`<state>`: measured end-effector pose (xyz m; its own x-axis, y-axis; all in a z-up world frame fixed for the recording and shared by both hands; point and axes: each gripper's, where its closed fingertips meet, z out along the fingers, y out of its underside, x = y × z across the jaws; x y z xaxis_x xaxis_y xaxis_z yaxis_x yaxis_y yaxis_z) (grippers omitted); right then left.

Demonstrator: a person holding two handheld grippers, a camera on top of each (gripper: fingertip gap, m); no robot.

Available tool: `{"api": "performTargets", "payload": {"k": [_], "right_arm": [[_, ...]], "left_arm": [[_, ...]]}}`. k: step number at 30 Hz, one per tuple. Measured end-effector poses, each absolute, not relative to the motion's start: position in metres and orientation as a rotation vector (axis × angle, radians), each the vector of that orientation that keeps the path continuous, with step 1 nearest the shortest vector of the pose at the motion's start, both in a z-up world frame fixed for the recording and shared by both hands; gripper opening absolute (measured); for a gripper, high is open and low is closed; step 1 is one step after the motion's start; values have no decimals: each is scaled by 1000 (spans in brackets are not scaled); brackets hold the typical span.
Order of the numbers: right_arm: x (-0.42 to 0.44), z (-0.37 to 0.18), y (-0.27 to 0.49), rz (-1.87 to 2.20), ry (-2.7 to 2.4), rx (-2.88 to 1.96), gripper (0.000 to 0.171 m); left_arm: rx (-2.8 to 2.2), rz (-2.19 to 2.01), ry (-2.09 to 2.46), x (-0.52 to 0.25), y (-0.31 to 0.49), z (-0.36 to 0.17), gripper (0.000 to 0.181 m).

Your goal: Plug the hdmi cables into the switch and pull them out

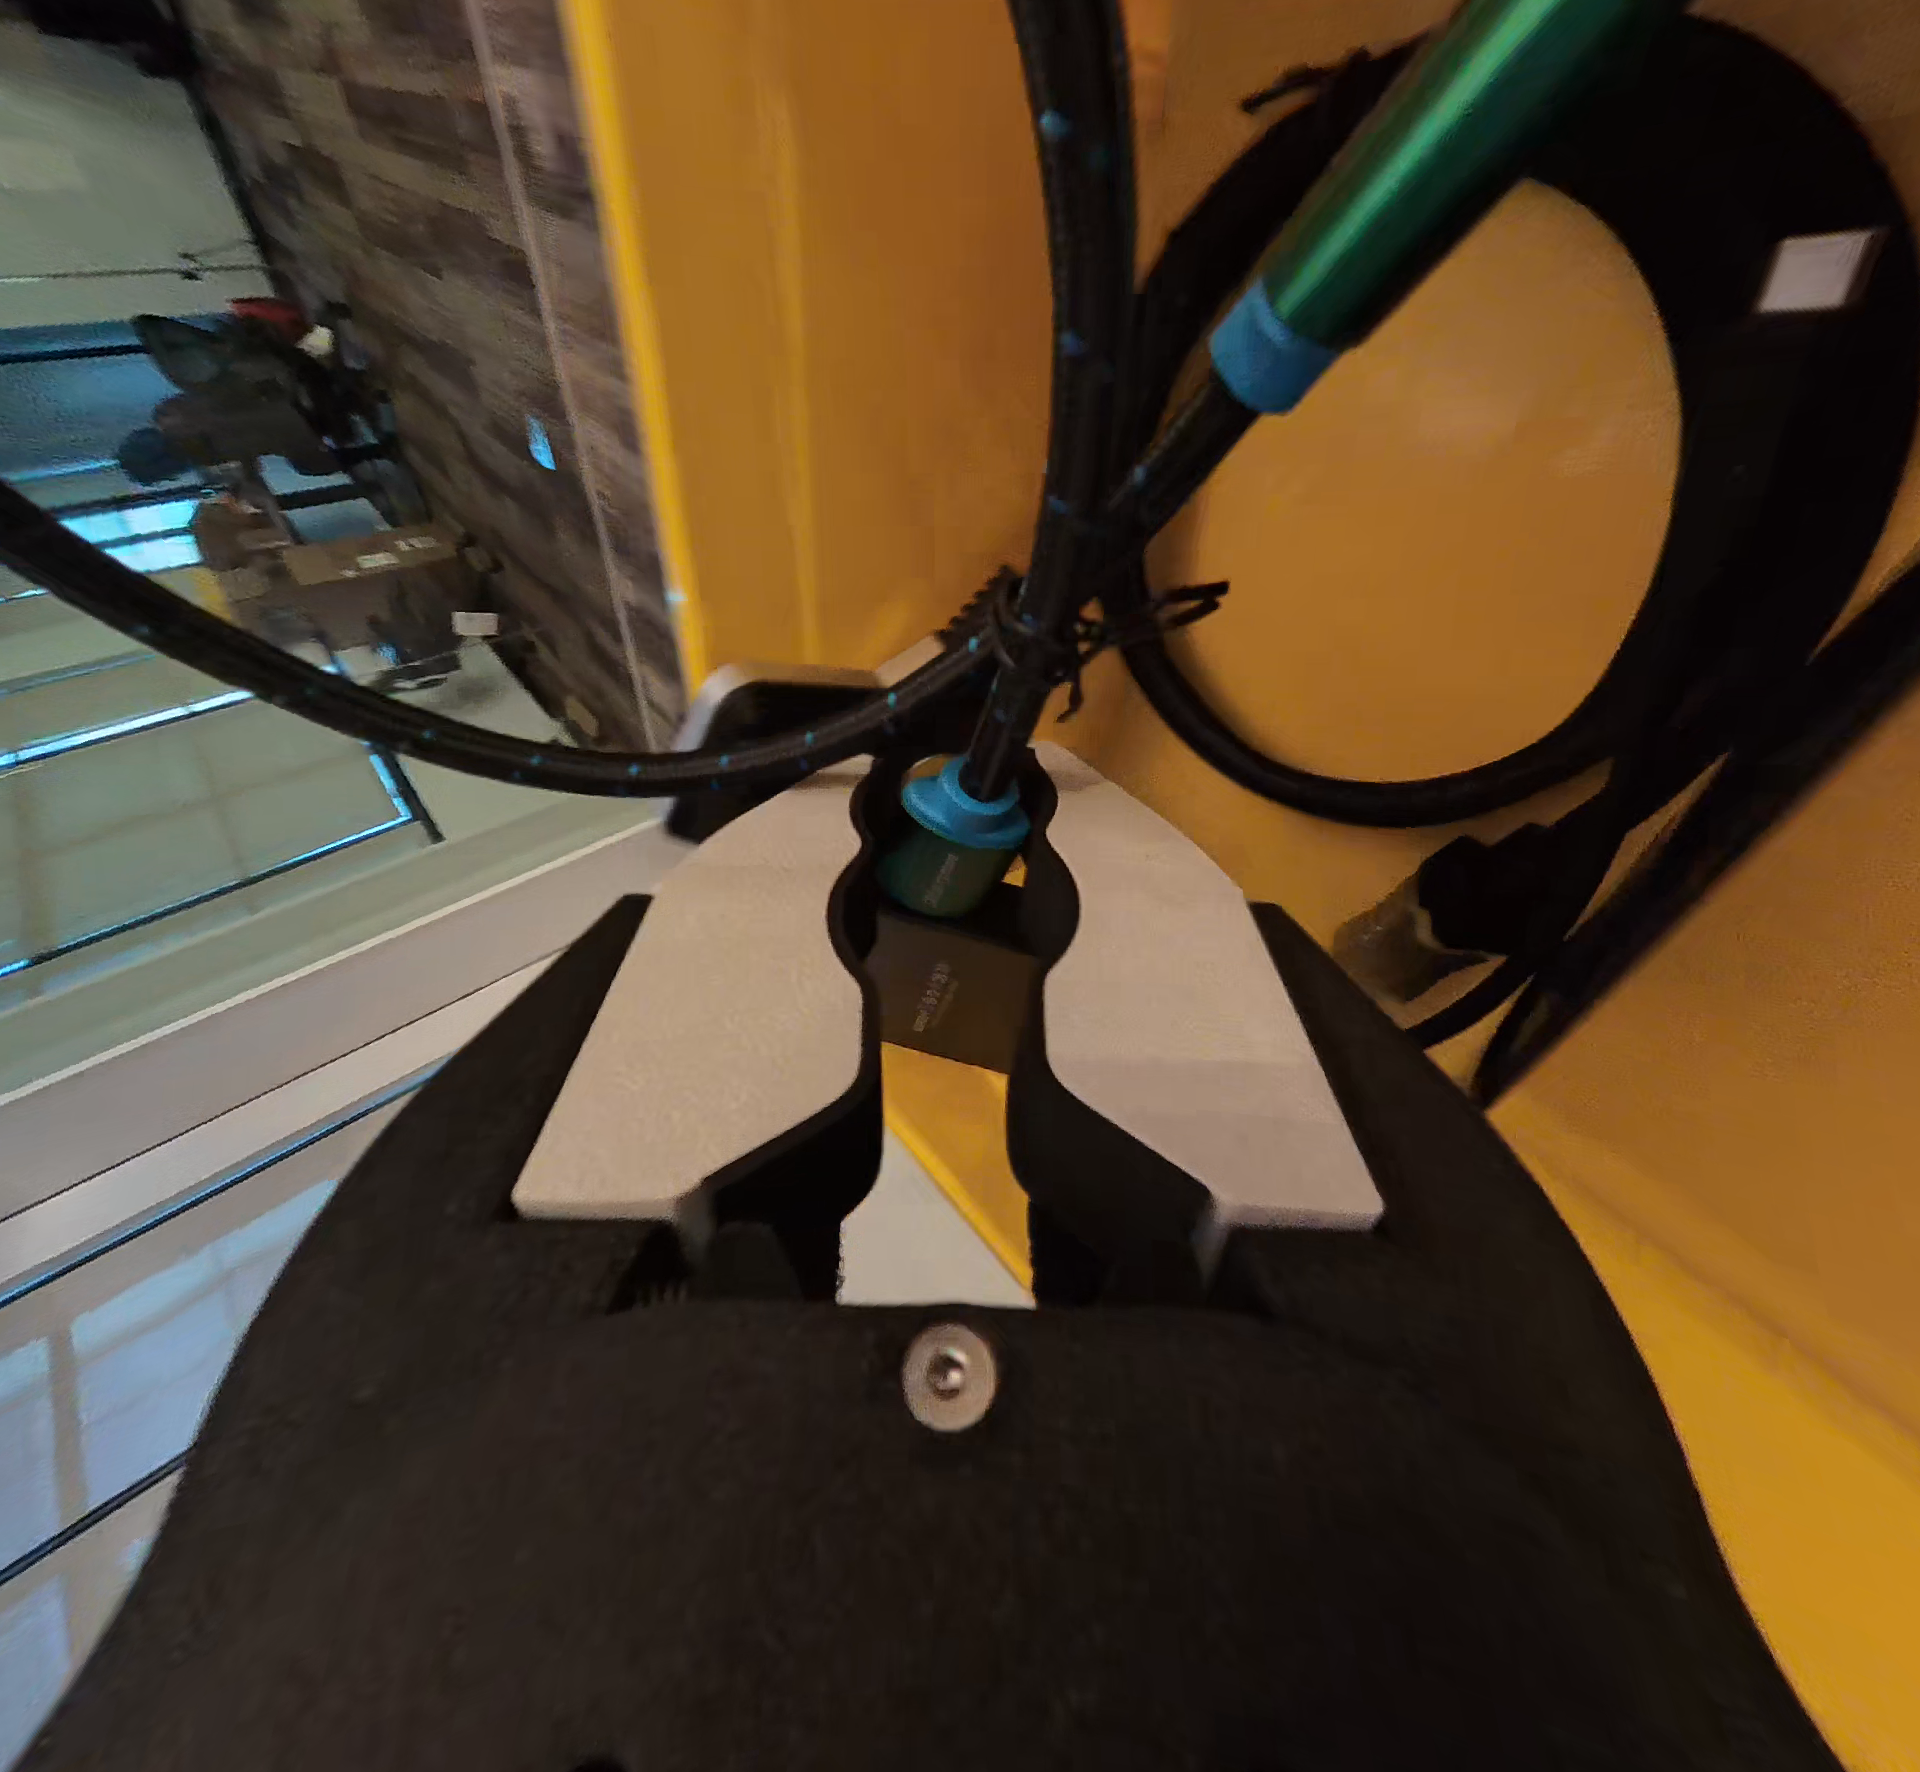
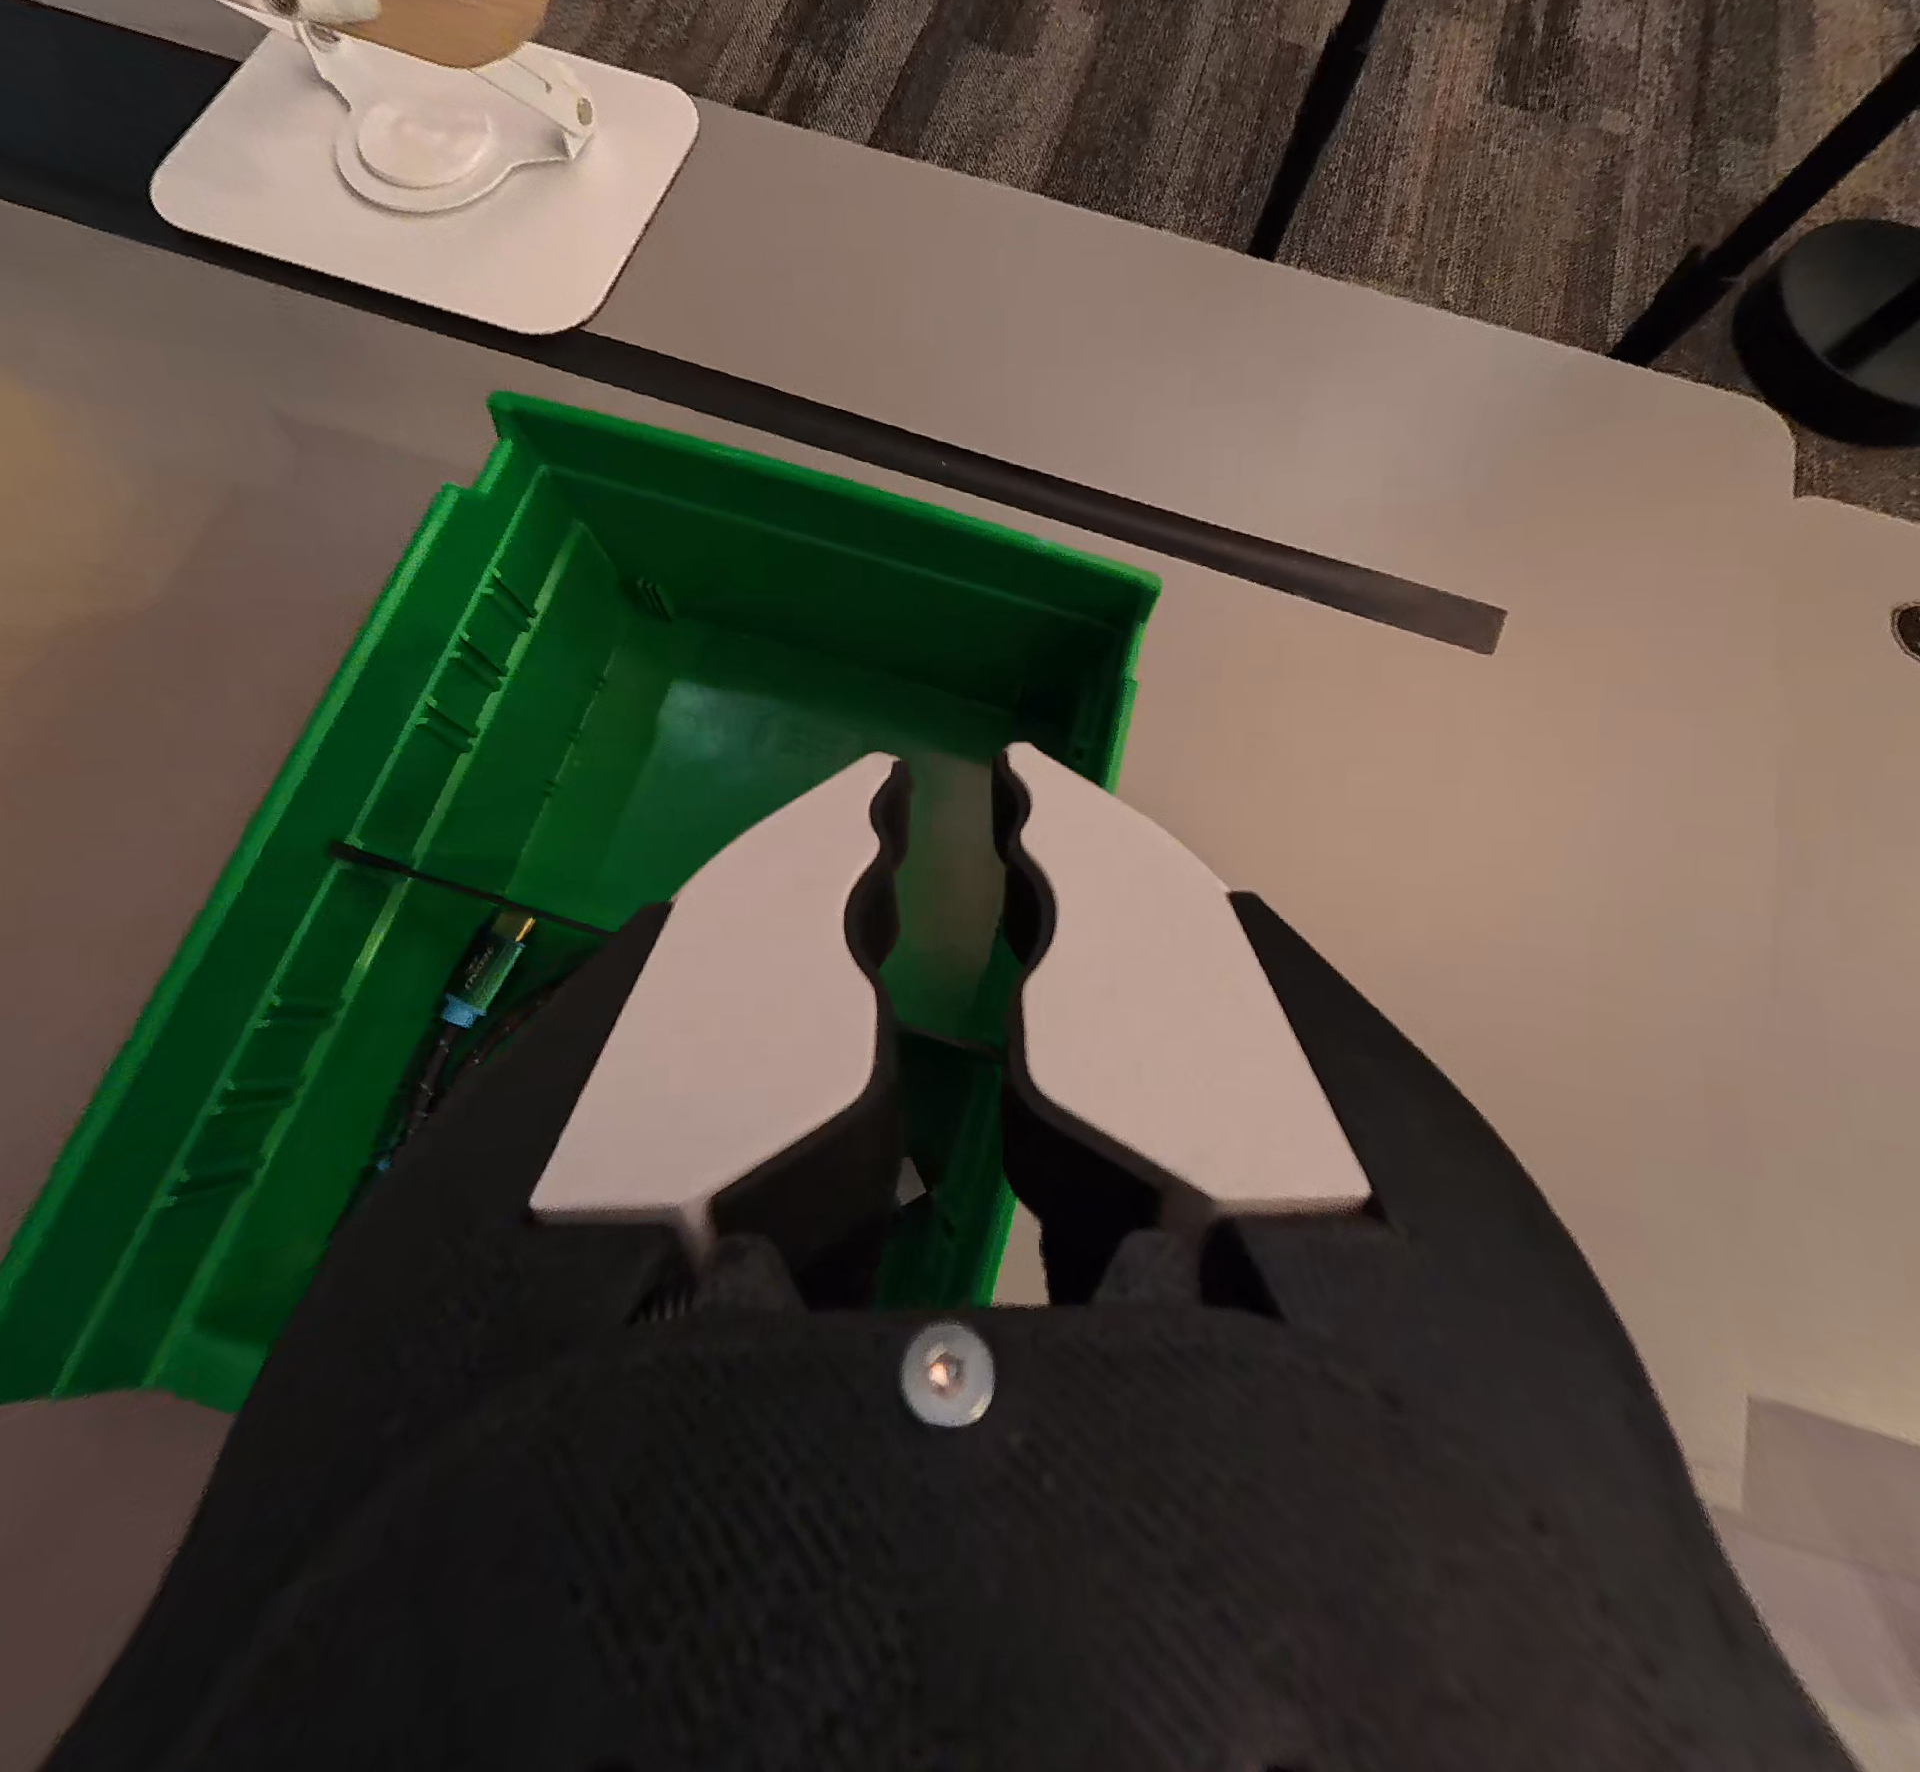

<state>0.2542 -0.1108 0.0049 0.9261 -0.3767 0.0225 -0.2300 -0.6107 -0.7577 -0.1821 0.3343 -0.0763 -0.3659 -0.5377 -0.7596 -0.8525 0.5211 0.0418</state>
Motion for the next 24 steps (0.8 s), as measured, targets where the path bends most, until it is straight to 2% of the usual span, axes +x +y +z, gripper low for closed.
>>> {"api": "performTargets", "payload": {"k": [8, 12, 15, 20, 23, 24], "right_arm": [[235, 26, -96, -219, 349, -2177, 15], [191, 56, -68, -129, 199, -2053, 16], [110, 89, -40, 225, -26, -1881, 18], [-25, 135, -35, 901, -281, -1606, 36], [-56, 134, -29, 1014, -247, -1603, 38], [-54, 126, -21, 962, -195, -1644, 46]], "left_arm": [[-1048, 502, 1728, -180, 303, 75, 22], [-1018, 321, 1651, -160, 249, 139, 22], [-907, 204, 1757, -135, 186, 145, 22], [-715, 271, 1886, -101, 115, 110, 22], [-707, 292, 1912, -84, 101, 88, 22], [-708, 294, 1912, -80, 99, 83, 21]]}}
